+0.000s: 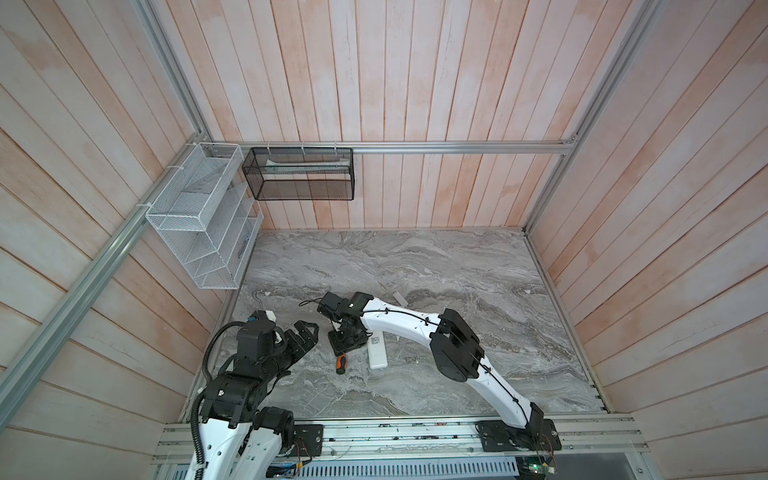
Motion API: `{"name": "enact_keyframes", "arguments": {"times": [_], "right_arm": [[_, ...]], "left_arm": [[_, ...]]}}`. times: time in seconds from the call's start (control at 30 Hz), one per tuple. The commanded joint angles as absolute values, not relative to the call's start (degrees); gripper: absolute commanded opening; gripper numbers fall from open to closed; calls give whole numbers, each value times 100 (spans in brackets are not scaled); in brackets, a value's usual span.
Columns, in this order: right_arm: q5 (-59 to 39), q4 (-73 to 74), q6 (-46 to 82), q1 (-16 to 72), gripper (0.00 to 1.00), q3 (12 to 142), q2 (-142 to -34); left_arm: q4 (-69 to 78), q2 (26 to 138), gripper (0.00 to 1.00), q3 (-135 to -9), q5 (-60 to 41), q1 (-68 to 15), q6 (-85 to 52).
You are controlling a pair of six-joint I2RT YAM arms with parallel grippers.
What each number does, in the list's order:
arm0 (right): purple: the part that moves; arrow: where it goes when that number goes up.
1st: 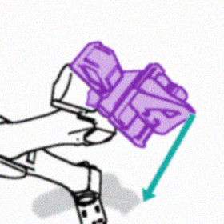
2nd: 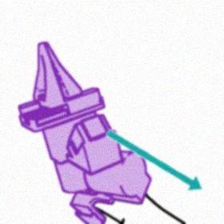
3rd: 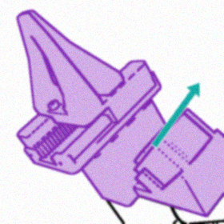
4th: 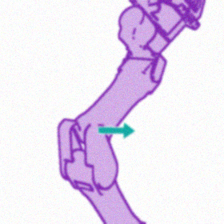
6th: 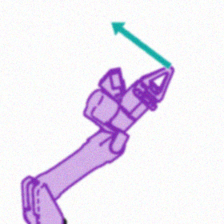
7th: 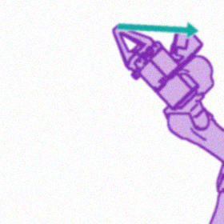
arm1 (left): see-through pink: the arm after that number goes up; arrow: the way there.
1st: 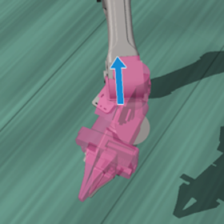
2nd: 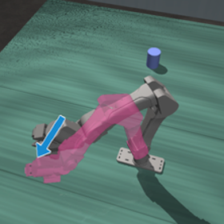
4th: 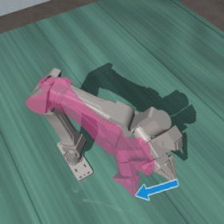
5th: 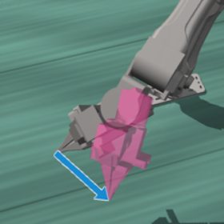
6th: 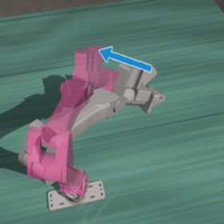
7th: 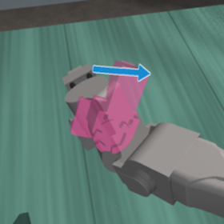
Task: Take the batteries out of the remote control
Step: 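Reach the right gripper down to the orange screwdriver while the left arm withdraws, then grasp the orange screwdriver handle with the right gripper and lift it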
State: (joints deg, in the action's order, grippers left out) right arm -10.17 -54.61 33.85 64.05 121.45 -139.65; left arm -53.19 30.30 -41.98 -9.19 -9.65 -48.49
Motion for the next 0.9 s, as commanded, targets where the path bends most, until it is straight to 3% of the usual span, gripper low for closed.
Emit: {"name": "enact_keyframes", "arguments": {"times": [0.0, 0.53, 0.87], "right_arm": [[-916, -5880, 3271, 6478, 46, 12154, -14283], [-1541, -4869, 3149, 6027, 16, 11129, -13385], [-3005, -3506, 2868, 5296, 10, 9957, -11989]], "left_arm": [[-5309, 2957, 100, -4091, -972, -933, -4852], [-5191, 2988, 100, -4075, -1167, -938, -4702], [-4327, 3219, 100, -3955, -2120, -940, -4533]]}}
